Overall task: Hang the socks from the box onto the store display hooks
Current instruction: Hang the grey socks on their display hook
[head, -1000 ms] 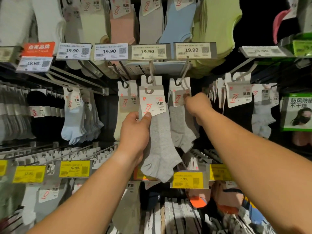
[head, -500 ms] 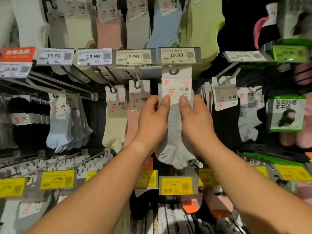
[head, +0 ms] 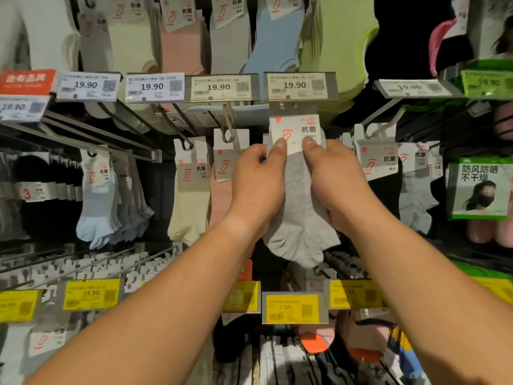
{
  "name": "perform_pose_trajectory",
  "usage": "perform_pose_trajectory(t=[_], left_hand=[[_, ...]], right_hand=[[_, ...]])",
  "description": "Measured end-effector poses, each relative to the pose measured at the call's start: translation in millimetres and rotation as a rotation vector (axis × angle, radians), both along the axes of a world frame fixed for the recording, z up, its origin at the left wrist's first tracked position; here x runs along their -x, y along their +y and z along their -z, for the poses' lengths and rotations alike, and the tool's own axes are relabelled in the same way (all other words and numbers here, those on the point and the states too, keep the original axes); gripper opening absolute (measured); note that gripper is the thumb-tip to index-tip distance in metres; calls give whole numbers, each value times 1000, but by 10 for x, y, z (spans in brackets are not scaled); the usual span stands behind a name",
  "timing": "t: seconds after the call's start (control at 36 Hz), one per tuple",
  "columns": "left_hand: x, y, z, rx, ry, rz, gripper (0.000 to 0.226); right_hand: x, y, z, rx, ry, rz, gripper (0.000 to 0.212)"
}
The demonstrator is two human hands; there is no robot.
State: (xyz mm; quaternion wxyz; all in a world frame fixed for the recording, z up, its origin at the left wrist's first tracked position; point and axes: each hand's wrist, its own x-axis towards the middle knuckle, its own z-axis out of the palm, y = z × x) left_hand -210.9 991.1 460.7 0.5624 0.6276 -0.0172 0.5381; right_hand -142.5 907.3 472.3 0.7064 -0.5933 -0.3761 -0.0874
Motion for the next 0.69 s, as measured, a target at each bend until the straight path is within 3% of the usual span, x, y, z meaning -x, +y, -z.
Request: perform_pose_trajectory(t=[0.19, 0.28, 0.33, 0.47, 0.69], left_hand=[[-111, 71, 38, 24, 137, -74, 42], [-214, 168, 1, 41, 275, -111, 49], [-279, 205, -38, 52, 351, -121, 41], [-500, 329, 51, -178, 697, -408, 46], [-566, 351, 202, -404, 1090, -504, 52]], right_hand=[[-138, 37, 13, 110, 27, 17, 31], [-237, 162, 4, 190, 21, 71, 34], [-315, 264, 16, 243, 17, 126, 40], [-464, 480, 185, 449, -30, 335, 49], [-566, 514, 583, 655, -47, 403, 62]])
